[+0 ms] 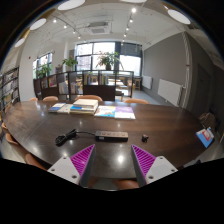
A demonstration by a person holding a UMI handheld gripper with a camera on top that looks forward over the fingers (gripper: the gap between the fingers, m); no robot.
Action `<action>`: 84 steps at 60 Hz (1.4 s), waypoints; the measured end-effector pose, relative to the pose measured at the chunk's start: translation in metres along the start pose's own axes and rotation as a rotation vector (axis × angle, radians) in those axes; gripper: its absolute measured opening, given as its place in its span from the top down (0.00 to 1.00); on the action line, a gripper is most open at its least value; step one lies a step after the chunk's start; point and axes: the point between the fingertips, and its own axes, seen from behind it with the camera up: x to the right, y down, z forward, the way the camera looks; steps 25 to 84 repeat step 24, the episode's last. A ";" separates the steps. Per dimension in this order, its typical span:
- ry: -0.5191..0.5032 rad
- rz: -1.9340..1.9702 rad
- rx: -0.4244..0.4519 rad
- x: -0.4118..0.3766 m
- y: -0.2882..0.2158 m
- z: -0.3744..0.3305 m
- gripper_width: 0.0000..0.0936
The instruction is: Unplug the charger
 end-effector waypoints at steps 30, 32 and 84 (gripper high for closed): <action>-0.019 -0.011 -0.007 -0.026 0.013 -0.029 0.26; -0.019 -0.011 -0.007 -0.026 0.013 -0.029 0.26; -0.019 -0.011 -0.007 -0.026 0.013 -0.029 0.26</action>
